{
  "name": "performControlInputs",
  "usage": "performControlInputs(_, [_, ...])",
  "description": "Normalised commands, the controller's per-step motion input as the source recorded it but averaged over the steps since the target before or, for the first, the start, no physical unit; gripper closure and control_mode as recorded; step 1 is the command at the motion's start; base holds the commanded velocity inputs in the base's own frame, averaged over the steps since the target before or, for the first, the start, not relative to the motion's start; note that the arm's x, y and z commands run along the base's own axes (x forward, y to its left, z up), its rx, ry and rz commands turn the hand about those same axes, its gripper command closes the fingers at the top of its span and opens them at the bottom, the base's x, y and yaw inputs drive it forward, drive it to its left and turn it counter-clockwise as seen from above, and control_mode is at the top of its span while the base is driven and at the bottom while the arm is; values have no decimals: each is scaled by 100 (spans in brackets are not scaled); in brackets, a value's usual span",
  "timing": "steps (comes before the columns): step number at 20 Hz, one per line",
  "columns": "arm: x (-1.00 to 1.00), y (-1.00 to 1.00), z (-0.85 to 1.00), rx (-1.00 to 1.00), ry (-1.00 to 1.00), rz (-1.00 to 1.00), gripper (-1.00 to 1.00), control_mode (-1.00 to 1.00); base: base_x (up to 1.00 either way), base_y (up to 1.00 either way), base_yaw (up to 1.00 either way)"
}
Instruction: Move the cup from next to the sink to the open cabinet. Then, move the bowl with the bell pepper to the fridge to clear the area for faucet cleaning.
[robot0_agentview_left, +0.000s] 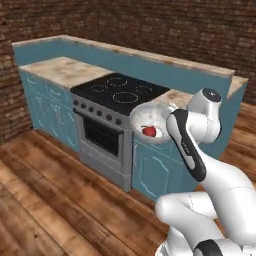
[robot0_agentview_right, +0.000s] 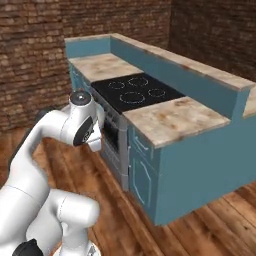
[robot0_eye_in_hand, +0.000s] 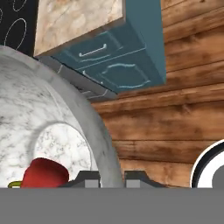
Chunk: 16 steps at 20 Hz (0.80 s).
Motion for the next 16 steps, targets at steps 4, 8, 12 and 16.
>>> performControlInputs(4, [0, 0, 0, 0, 0, 0, 100, 100, 0, 0, -100])
performControlInputs(8, [0, 0, 0, 0, 0, 0, 100, 100, 0, 0, -100])
performControlInputs(12, [0, 0, 0, 0, 0, 0, 100, 100, 0, 0, -100])
performControlInputs(16, [0, 0, 0, 0, 0, 0, 100, 100, 25, -7, -91])
